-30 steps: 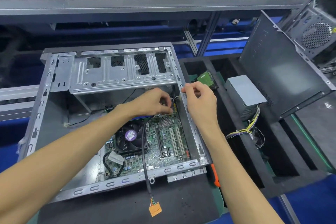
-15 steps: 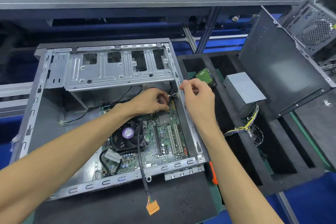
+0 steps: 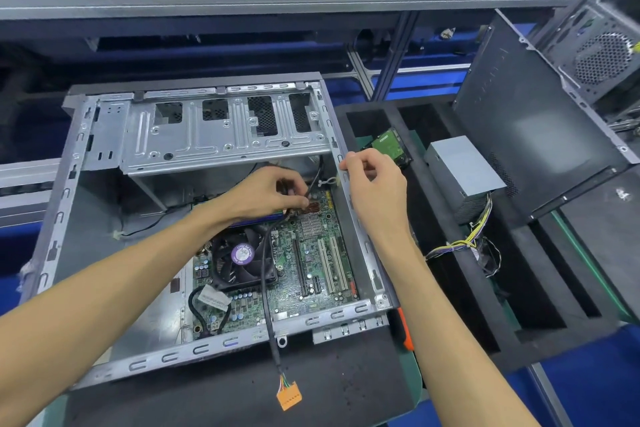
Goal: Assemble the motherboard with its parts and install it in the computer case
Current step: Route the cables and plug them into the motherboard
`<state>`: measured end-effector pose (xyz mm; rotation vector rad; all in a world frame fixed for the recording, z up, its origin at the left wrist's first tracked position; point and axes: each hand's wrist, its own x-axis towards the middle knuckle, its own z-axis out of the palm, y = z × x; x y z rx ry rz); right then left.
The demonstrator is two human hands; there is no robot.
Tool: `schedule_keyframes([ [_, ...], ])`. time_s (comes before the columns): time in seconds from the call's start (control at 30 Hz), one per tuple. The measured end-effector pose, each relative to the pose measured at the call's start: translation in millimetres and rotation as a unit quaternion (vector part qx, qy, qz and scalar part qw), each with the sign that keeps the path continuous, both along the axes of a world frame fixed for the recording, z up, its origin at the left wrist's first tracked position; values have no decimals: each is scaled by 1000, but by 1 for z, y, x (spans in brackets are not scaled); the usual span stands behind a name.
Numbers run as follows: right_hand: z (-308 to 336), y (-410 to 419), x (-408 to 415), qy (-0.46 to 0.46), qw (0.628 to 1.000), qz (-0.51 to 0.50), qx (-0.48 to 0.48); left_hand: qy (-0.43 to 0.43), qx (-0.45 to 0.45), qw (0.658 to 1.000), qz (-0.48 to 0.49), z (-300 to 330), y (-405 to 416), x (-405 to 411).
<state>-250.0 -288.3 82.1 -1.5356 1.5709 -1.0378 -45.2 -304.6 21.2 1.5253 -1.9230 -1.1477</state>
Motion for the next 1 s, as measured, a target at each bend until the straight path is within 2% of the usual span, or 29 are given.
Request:
schedule_keyframes([
  [0.13,0,-1,0,1,1000,2,5,-24,-2,998,61,-8,-1,-5],
  [0.23,0,0,0,2,1000,5,4,-66,-23,996,56,-6,-11,-20],
  [0.33,0,0,0,2,1000,7,6,-133,18,990,52,-6,-26,-31],
  [0.47,0,0,-1,2,1000,9,4,-164,27,985,33,-13,-34,-41],
  [0.53,0,0,-1,3,1000,6,-1,-157,23,987,38,-16,-35,-45],
  [0.7,-1,-1,0,5,1000,6,-5,-72,-20,995,69,-18,-34,-46],
  [1.0,0,-2,1,3,1000,6,2,-57,-10,993,99,-20,-36,-47],
])
